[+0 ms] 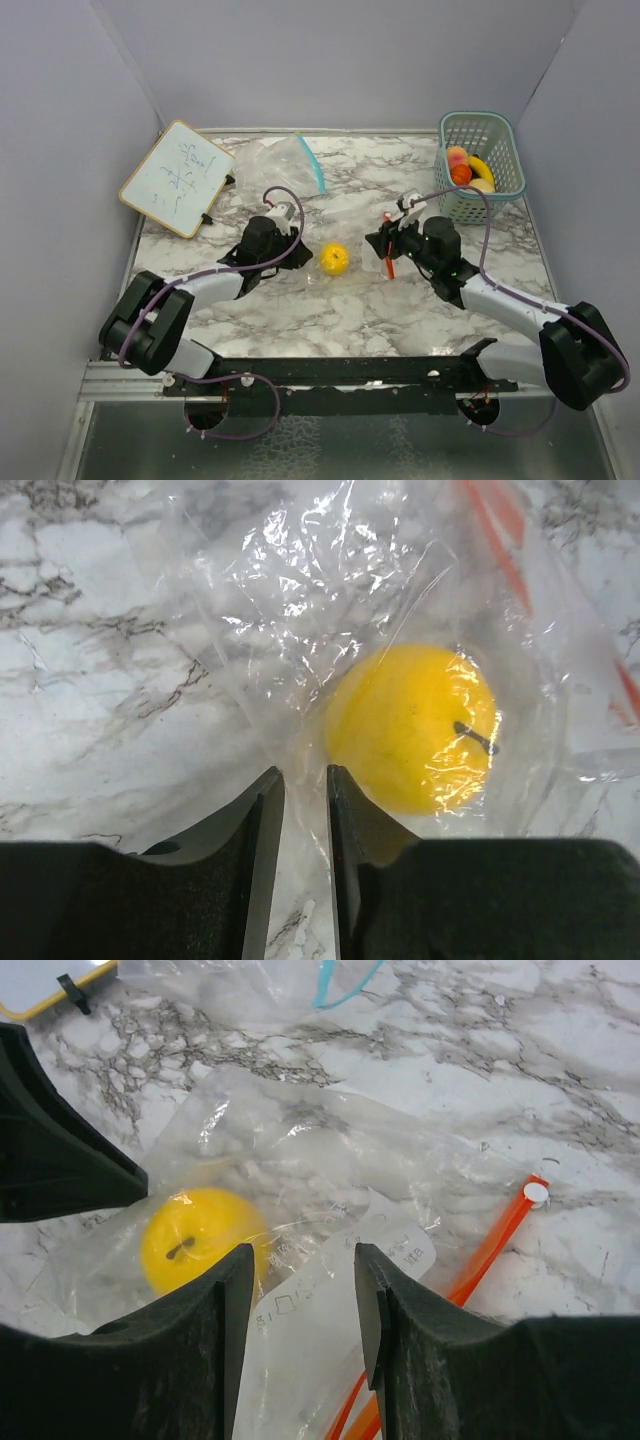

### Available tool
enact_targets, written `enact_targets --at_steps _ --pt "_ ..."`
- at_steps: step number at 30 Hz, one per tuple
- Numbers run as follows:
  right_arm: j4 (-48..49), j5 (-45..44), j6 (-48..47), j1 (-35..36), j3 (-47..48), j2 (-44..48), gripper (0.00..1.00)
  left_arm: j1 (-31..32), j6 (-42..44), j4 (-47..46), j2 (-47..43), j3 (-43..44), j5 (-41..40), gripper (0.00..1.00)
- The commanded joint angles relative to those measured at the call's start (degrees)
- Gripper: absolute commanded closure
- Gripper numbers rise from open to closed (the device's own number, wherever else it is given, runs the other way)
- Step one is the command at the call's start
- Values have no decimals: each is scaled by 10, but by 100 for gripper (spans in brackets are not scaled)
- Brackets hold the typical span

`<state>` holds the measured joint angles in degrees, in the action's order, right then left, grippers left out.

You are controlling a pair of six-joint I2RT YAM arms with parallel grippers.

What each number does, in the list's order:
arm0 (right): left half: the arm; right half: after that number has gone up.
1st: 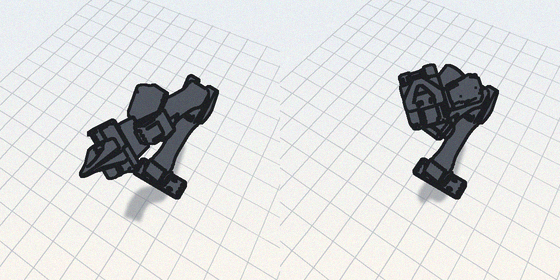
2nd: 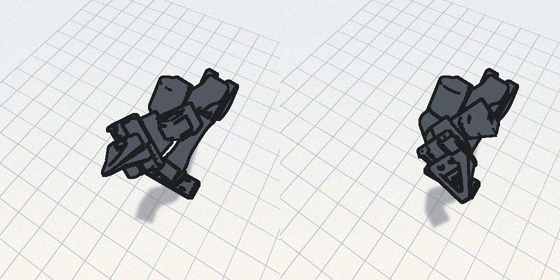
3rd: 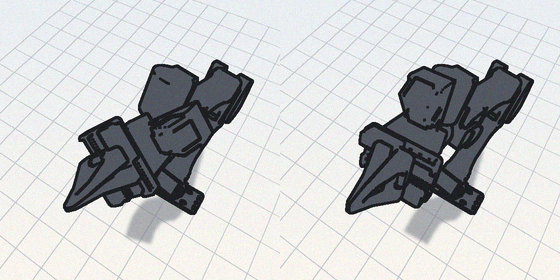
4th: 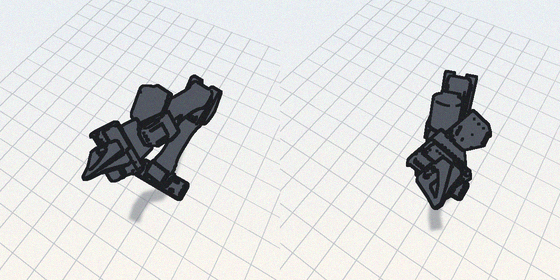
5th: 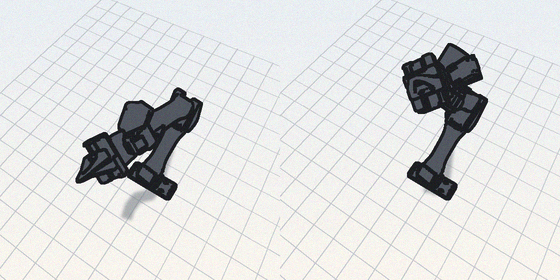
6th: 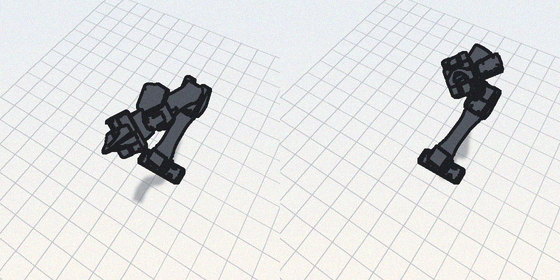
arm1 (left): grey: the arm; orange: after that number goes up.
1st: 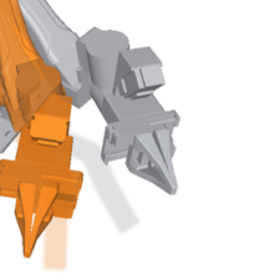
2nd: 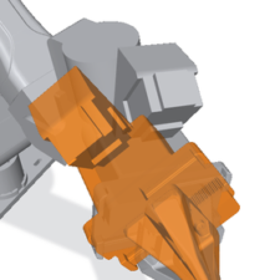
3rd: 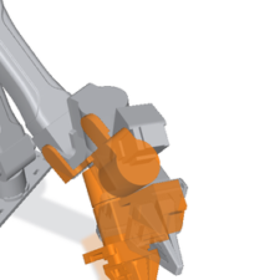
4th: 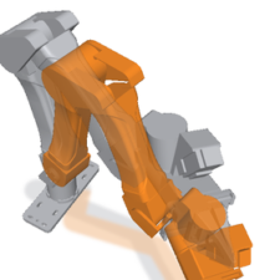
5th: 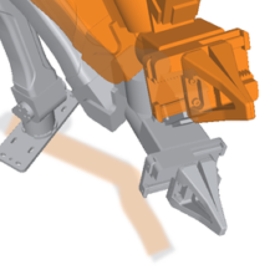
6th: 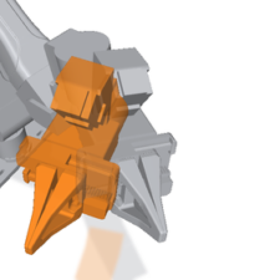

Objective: Open the zip-top bag and remove the fake food
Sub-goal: Pick up the fake fruit from the zipper food storage bag.

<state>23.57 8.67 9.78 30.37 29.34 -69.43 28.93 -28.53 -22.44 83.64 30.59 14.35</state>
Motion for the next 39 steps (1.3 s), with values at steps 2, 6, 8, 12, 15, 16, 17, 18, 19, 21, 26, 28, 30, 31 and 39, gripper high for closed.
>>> enact_targets --at_steps 2,6,8,12,15,16,17,18,19,21,26,28,30,31,39 --pt "-69 -129 43 -2 3 23 52 -2 -6 21 -58 15 -29 73" --pt "-111 -183 104 -24 4 6 52 -2 -7 19 -79 9 -26 98" --pt "-116 -202 131 -37 -5 6 54 -2 -5 23 -86 10 -23 100" --pt "-127 -193 154 -72 -12 1 57 -2 -7 23 -109 7 -13 100" --pt "-121 -169 149 -78 -11 -26 57 -2 -8 15 -108 0 -24 100" --pt "-117 -159 149 -78 -10 -37 57 -2 -8 24 -101 4 -31 100" --pt "-117 -148 148 -78 -7 -49 57 -2 -9 31 -94 7 -28 98" --pt "-117 -137 147 -78 -4 -62 57 -2 -14 31 -92 6 -20 92" --pt "-118 -134 148 -78 -2 -73 57 -2 -23 21 -95 1 -13 85" --pt "-115 -133 146 -78 -3 -90 57 -1 -48 4 -111 -14 -5 72" --pt "-97 -124 144 -78 -6 -104 57 19 -67 7 -136 -23 -4 45" --pt "-92 -114 143 -78 -5 -102 57 28 -63 7 -131 -27 -11 45" --pt "-87 -104 142 -78 -3 -101 57 32 -65 -4 -117 -34 -10 51" --pt "-88 -101 142 -78 -1 -103 57 34 -66 -14 -109 -39 -5 54" --pt "-80 -74 143 -78 -3 -106 57 55 -64 -76 4 -27 17 86"
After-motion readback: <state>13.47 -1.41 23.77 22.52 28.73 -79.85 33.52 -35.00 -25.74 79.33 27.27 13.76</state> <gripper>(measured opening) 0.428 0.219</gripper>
